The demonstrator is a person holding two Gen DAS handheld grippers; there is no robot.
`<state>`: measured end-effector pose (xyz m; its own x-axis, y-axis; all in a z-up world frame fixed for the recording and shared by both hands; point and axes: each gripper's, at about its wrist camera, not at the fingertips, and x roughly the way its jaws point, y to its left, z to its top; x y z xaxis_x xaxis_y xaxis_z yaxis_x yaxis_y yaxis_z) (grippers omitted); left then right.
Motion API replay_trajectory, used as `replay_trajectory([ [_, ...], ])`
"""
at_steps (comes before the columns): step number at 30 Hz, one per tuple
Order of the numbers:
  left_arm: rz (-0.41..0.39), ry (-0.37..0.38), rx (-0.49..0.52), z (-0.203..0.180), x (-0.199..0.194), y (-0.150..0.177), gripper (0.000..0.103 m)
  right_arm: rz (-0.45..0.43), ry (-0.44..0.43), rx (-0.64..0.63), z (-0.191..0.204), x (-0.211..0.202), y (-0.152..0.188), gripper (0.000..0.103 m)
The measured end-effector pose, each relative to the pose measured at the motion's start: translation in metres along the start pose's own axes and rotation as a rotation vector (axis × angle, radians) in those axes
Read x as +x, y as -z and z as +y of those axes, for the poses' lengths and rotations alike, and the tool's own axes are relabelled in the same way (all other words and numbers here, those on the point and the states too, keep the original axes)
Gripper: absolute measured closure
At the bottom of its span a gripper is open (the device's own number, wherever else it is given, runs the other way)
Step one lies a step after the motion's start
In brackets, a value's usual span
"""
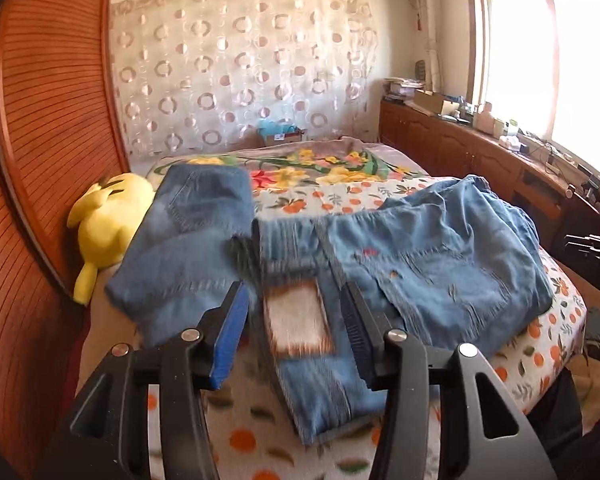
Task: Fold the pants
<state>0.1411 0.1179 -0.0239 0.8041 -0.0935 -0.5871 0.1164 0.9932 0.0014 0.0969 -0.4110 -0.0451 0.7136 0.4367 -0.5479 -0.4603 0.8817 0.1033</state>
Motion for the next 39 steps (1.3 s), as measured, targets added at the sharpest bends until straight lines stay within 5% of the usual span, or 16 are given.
replay_trajectory([
  [4,0.023,-0.004,0.047,0.000,0.039,-0.021,0.054,-0.020,0.023,-0.015,0.007,0.031,-0.003,0.050],
  [14,0.135,-0.029,0.059,0.015,0.124,-0.045,0.054,0.090,0.091,-0.013,0.013,0.097,0.001,0.050],
  [28,0.179,-0.030,0.091,0.015,0.137,-0.039,0.054,0.084,0.084,-0.005,0.009,0.102,0.002,0.050],
  [30,0.164,-0.021,0.089,0.014,0.135,-0.038,0.064,0.088,0.079,-0.005,0.008,0.104,0.001,0.050],
  [33,0.168,0.011,0.087,0.010,0.133,-0.037,0.098,0.085,0.079,0.000,0.008,0.104,0.001,0.050],
  [39,0.084,-0.014,0.085,0.010,0.097,-0.043,0.099,0.058,0.085,0.033,0.001,0.100,0.002,0.050],
])
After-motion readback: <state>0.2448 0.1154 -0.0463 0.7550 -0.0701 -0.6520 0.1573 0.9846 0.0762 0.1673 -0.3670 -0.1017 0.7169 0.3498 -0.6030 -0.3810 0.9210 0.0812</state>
